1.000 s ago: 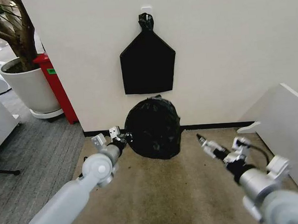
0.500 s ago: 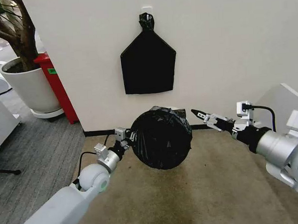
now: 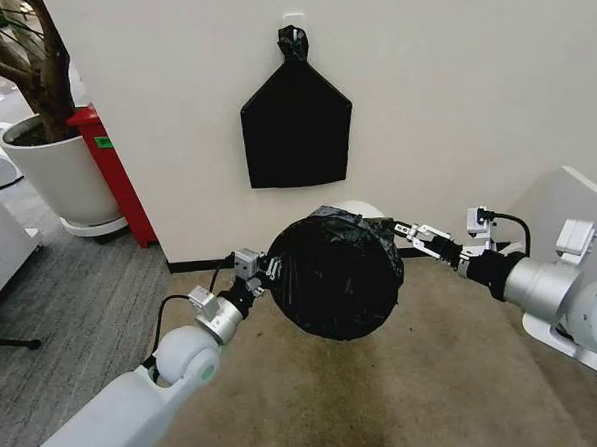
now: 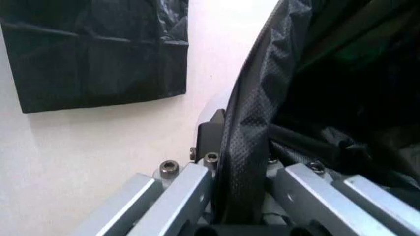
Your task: Place the garbage bag over the trash bin.
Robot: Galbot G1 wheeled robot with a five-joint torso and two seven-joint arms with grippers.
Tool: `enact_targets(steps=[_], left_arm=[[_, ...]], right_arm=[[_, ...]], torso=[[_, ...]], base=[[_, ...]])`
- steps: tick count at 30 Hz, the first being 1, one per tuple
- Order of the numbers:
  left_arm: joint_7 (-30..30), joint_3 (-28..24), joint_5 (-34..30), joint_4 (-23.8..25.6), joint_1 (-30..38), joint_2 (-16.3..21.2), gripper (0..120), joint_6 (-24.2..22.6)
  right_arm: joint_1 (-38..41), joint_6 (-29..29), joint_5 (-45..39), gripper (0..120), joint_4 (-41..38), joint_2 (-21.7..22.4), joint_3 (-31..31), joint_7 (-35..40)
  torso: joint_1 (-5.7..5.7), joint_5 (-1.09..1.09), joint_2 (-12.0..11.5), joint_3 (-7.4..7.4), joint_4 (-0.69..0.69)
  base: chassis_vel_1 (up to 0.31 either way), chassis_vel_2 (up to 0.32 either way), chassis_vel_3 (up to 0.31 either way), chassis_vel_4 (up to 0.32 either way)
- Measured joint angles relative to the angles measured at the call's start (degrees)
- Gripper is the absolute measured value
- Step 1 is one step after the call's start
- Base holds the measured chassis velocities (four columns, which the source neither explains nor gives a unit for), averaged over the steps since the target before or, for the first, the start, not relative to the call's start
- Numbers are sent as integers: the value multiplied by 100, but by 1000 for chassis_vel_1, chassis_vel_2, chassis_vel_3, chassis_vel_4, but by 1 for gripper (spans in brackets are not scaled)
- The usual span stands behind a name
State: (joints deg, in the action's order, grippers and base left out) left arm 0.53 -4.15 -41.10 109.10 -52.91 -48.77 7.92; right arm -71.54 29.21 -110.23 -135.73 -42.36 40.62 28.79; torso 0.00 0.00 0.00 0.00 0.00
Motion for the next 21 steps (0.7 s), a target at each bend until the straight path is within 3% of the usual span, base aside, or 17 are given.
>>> enact_targets(steps=[21], left_arm=[[-6, -124, 46, -212, 121, -97, 0, -15]], right_arm=[[136, -139, 94, 5, -156, -18, -221, 111]], torso=[[0, 0, 0, 0, 0]], base=[[0, 0, 0, 0]])
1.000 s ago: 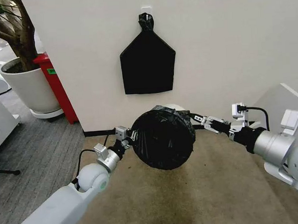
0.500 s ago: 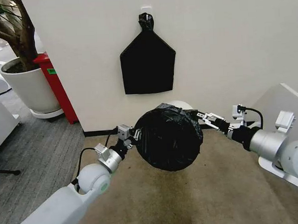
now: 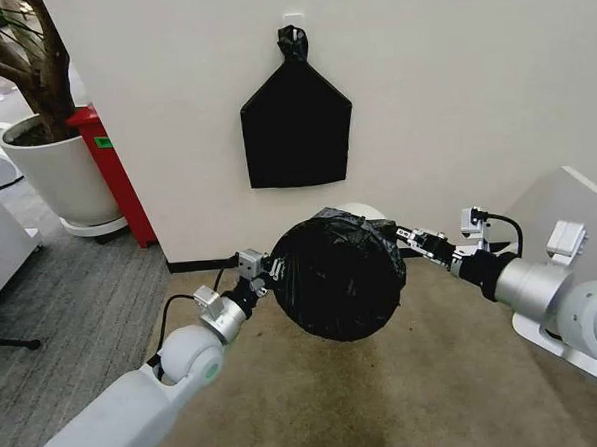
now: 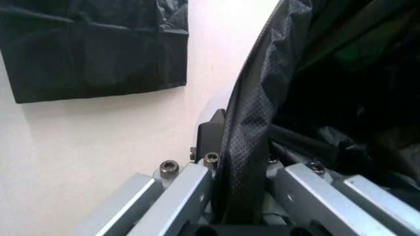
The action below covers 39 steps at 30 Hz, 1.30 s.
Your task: Place the garbage bag over the trash bin.
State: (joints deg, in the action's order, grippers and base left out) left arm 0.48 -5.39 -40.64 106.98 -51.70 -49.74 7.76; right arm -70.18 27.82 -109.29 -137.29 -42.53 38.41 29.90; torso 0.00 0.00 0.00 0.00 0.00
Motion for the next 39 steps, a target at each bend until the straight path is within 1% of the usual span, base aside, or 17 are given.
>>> enact_targets(steps=[2, 6, 10, 11, 12, 15, 16, 18, 21, 24, 27, 29, 30, 34, 35, 37, 39], left_arm=[[-8, -27, 10, -22, 23, -15, 0, 1], [-15, -59, 34, -62, 56, -32, 0, 4], [-16, -72, 37, -66, 94, -34, 0, 8], [-16, -72, 37, -66, 94, -34, 0, 8], [-16, -72, 40, -66, 95, -33, 0, 10], [-17, -72, 45, -65, 92, -26, 0, 17], [-22, -66, 55, -36, 58, -17, 0, 29], [-23, -60, 59, -10, 41, -17, 0, 34], [-20, -57, 55, -19, 32, -30, 0, 34], [-13, -49, 25, -109, 33, -66, 0, 29], [45, -58, -138, -134, 52, -119, 0, -56], [55, -61, -153, -135, 56, -123, 0, -65], [77, -72, -181, -135, 69, -127, 0, -82], [102, -83, -218, -101, 94, -93, 0, -109], [103, -83, -217, -84, 96, -75, 0, -110], [103, -82, -218, -75, 96, -66, 0, -111], [102, -78, -213, -52, 95, -47, 0, -112]], right_arm=[[-2, -5, 73, 0, -26, 2, -33, -26], [6, -5, 283, 0, -78, 14, -132, -89], [23, 32, 1775, 0, -18, 96, -398, -459], [23, 32, 1775, 0, -18, 96, -398, -459], [23, 34, 2219, 0, 27, 123, -441, -608], [40, 51, 2795, 0, 95, 182, -511, -742], [36, 59, 3439, 0, 244, 246, -577, -971], [23, 29, 3903, 0, 442, 270, -608, -1218], [27, 35, 3663, 0, 468, 270, -534, -1161], [-1, 71, 2607, 0, 204, 275, -236, -829], [169, 52, 1029, 1, -207, 254, -90, -130], [193, 47, 904, 3, -236, 245, -90, -65], [303, 43, 494, 10, -334, 195, -132, 172], [565, 82, 219, 26, -389, 31, -373, 556], [620, 117, 282, 30, -372, -1, -428, 600], [633, 140, 345, 32, -364, -7, -446, 601], [641, 217, 721, 42, -323, -12, -517, 531]], torso=[[0, 0, 0, 0, 0], [0, 1, 0, 0, 0], [0, 0, 0, 0, 0], [0, 0, 0, 0, 0], [0, 1, 0, 0, 0], [0, 0, 0, 0, 0], [0, 0, 0, 0, 1], [0, 1, 0, 0, 0], [0, 3, 0, 0, 0], [0, 0, 0, 0, 0], [0, -2, 0, -1, -1], [0, -2, 0, -1, 0], [0, -1, 0, 0, 0], [0, 2, 0, 0, 0], [0, 1, 0, 0, 0], [0, 1, 0, 0, 1], [0, 0, 0, 0, 0]], base=[[0, 0, 0, 0], [0, 0, 0, 0], [0, 0, 0, 0], [0, 0, 0, 0], [0, 0, 0, 0], [0, 0, 0, 0], [0, 0, 0, 0], [0, 0, 0, 0], [0, 0, 0, 0], [0, 0, 0, 0], [0, 0, 0, 0], [0, 0, 0, 0], [0, 0, 0, 0], [0, 0, 0, 0], [0, 0, 0, 0], [0, 0, 0, 0], [0, 0, 0, 0]])
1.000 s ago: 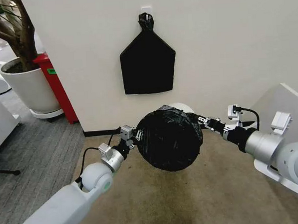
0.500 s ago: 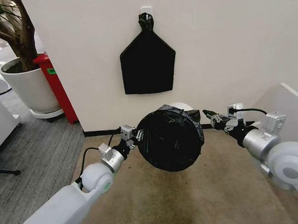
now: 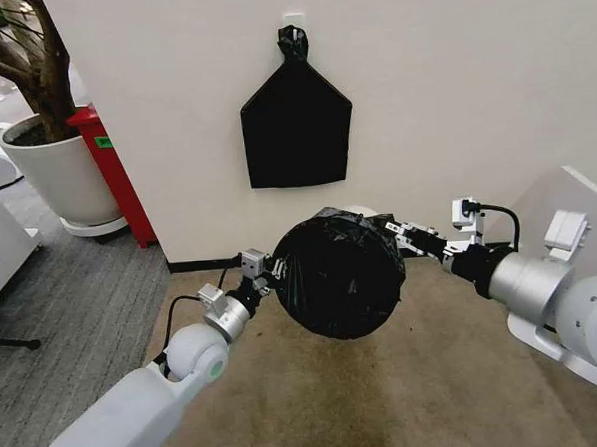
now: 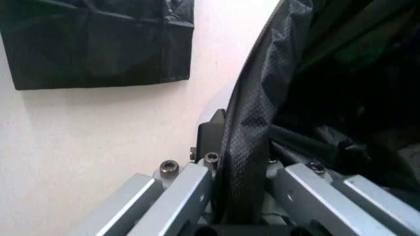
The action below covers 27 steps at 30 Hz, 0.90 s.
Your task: Place the garbage bag over the trash bin.
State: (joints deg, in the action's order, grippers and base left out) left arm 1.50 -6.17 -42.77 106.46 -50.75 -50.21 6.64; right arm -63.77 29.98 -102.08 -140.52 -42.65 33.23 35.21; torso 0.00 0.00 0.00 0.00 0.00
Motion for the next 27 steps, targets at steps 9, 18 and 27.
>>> enact_targets(steps=[9, 18, 27], left_arm=[[-41, -41, 45, 7, 43, -2, 0, 1], [-98, -71, 68, 37, 86, 24, 0, 48], [-128, -37, 88, 121, 33, 41, 0, 130]], right_arm=[[5, 82, 214, 76, 27, 25, -89, 28], [82, 133, 136, 100, 232, 19, -177, 194], [14, 189, 175, 100, 432, 23, -149, 206]], torso=[[0, 0, 0, 0, -1], [0, 0, 0, 0, 0], [0, 0, 0, 0, -1]], base=[[0, 0, 0, 0], [0, 0, 0, 0], [0, 0, 0, 0]])
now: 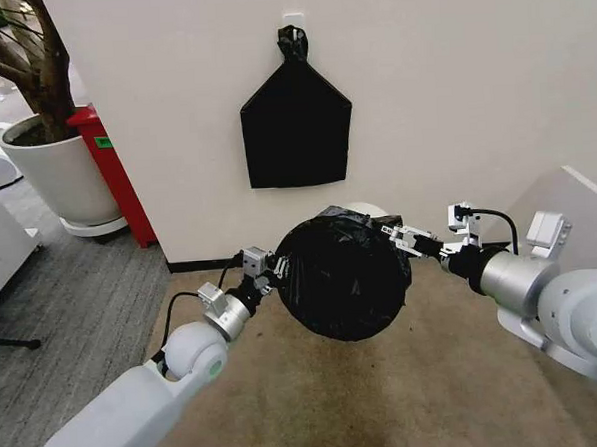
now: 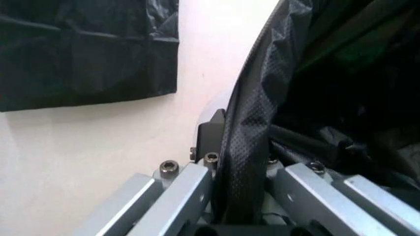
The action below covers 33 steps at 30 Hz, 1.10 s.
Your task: Place the garbage bag over the trash bin.
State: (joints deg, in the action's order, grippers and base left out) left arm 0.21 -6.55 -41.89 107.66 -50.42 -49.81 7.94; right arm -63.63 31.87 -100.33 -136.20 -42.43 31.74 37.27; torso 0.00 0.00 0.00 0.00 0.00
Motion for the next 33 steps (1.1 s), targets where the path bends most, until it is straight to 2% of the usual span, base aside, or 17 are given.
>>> enact_targets(steps=[11, 20, 25, 29, 33], left_arm=[[-58, 79, -69, 115, -30, 34, 0, 33], [-115, 196, -322, 323, -197, 119, 0, -32], [-164, 291, -361, 431, -347, 177, 0, -64], [-187, 364, -378, 453, -439, 206, 0, -82], [-215, 500, -481, 329, -522, 215, 0, -104]], right_arm=[[-126, 152, 257, 100, 356, 35, 30, -153], [-34, 156, 764, 100, 1069, 96, -6, -752], [254, 67, 1113, 100, 1443, 5, -270, -999], [378, 24, 1139, 100, 1489, -53, -293, -990], [224, -9, 647, 100, 1081, 95, -38, -910]], torso=[[0, 0, 0, 0, 0], [0, 0, 0, 0, 0], [0, 0, 0, 0, 0], [0, 1, 0, 0, 2], [0, -2, 0, 0, 0]], base=[[0, 0, 0, 0], [0, 0, 0, 0], [0, 0, 0, 0], [0, 0, 0, 0], [0, 0, 0, 0]])
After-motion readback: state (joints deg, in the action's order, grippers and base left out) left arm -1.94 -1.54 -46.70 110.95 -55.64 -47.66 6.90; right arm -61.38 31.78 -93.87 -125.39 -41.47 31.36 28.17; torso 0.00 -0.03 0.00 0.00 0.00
